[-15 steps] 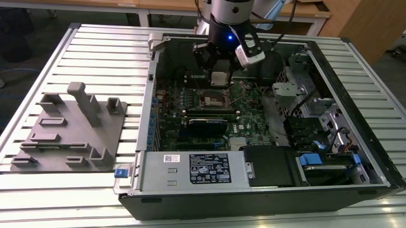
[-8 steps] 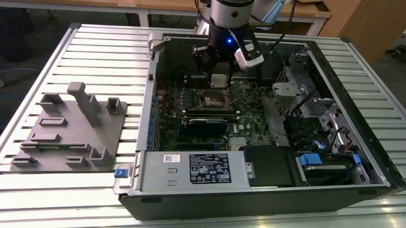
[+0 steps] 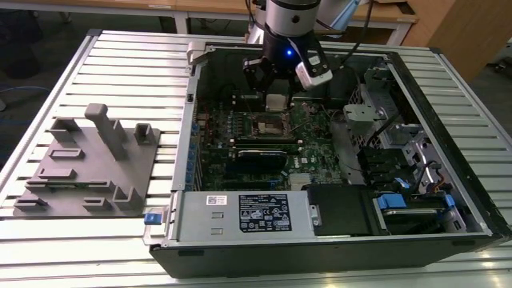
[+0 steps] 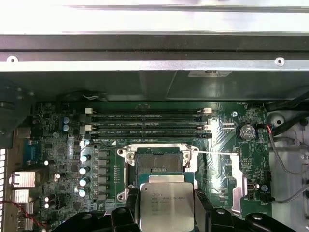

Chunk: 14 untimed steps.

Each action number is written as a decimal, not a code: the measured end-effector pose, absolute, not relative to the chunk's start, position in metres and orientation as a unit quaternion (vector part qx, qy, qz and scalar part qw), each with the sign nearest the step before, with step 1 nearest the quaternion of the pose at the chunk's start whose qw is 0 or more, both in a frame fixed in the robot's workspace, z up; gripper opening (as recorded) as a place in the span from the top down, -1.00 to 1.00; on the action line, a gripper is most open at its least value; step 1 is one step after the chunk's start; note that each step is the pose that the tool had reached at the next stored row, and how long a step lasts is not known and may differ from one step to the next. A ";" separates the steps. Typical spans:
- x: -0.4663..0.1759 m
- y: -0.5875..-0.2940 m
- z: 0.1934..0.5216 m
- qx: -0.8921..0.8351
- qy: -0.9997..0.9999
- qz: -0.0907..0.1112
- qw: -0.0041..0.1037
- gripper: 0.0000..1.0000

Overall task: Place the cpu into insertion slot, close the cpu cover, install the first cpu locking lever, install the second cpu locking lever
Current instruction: 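Place the cpu into insertion slot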

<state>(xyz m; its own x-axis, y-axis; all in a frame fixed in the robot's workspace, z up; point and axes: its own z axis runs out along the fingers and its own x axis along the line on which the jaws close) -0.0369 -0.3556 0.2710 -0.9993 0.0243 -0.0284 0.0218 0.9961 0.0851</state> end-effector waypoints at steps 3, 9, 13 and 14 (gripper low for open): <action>-0.037 -0.356 0.268 0.012 0.999 0.042 0.015 -0.08; -0.037 -0.356 0.268 0.012 0.999 0.042 0.015 -0.08; -0.037 -0.356 0.267 0.021 0.999 0.042 0.015 -0.08; -0.037 -0.356 0.267 0.031 0.999 0.042 0.015 -0.08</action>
<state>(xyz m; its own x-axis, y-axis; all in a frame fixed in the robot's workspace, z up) -0.0370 -0.3556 0.2670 -0.9977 0.0624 -0.0283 0.0598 0.9946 0.0849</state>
